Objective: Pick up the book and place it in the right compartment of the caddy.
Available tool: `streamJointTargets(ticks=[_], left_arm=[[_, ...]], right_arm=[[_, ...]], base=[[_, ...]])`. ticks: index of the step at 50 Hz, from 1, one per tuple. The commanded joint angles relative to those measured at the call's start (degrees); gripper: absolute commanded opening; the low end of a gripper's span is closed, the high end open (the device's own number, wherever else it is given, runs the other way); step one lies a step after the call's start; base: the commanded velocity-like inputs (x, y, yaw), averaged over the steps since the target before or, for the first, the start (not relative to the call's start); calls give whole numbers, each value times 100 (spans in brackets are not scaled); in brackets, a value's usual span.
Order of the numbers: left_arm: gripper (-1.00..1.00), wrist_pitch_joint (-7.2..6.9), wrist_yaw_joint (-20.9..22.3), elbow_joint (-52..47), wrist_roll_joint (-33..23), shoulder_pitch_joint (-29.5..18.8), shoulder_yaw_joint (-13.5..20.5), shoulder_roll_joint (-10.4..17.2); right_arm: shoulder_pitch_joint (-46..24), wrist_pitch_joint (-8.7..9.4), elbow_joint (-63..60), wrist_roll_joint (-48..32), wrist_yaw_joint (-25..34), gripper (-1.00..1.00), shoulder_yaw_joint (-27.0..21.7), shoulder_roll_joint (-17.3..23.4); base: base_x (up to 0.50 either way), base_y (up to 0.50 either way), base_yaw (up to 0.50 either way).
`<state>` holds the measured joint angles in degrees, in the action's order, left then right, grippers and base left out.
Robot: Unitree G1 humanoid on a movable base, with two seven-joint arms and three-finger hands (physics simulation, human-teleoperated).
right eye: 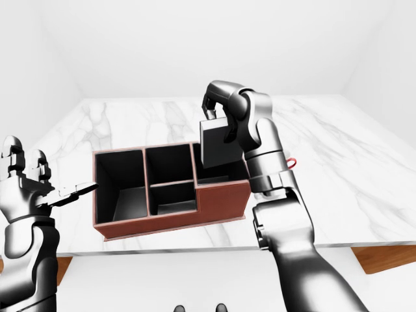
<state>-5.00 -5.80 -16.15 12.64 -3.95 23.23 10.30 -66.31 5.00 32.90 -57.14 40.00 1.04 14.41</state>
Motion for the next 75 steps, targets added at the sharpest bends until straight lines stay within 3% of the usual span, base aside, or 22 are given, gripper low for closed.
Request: streamJointTargets(ticks=[1,30,75], left_arm=[[100,0,3,10,3,6,-1,1],[100,0,7,64,-7,11,-16,-5],[100,0,-2,55,3,-2,-23,2]], right_arm=[[108,0,39,-107,0,-100,-37,-79],[96,0,286,-78,0,-100,-11,-178],[36,0,1761,261,0,-100,89,-241]], base=[[0,0,0],[0,0,0],[0,0,0]])
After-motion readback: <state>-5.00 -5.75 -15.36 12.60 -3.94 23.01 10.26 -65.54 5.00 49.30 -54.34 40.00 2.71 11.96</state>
